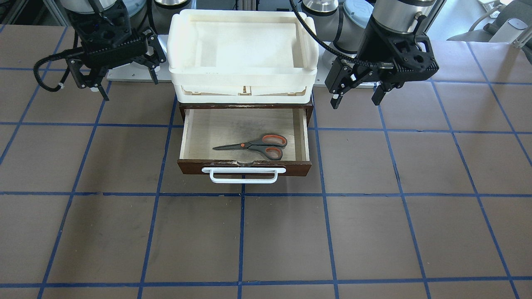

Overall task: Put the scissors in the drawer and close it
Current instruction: 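Raise the right gripper away from the drawer while the left arm moves toward it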

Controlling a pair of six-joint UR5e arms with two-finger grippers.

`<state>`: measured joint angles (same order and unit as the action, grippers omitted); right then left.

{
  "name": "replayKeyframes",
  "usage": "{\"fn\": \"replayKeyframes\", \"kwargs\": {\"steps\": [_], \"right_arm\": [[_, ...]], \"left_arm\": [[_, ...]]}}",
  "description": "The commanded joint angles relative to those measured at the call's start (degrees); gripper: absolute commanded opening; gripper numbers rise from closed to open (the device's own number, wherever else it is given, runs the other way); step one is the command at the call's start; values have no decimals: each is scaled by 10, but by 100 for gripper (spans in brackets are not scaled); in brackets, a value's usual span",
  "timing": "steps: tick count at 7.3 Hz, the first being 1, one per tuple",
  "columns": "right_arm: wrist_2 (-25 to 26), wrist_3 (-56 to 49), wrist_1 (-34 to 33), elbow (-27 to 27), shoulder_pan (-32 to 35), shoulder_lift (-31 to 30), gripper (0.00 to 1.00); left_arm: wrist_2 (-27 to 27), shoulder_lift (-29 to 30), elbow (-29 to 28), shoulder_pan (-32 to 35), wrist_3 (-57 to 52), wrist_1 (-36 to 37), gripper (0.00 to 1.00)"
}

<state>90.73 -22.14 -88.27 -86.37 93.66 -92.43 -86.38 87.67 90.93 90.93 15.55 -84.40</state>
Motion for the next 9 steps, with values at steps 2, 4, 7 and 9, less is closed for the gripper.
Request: {"fn": "replayKeyframes", "kwargs": {"steps": [2, 4, 7, 9], "right_arm": [[3, 163, 27, 2, -1, -9, 100], [1, 221, 20, 2, -3, -14, 100], [-16, 255, 15, -1, -3, -7, 100], [-35, 256, -33, -2, -4, -6, 100]], "left_arm": [[-7, 39, -8, 39, 152, 0, 100], [-4, 54, -8, 50, 245, 2, 100], [-4, 129, -28, 112, 427, 61, 100], [-1, 169, -48, 161, 538, 63, 100]]}}
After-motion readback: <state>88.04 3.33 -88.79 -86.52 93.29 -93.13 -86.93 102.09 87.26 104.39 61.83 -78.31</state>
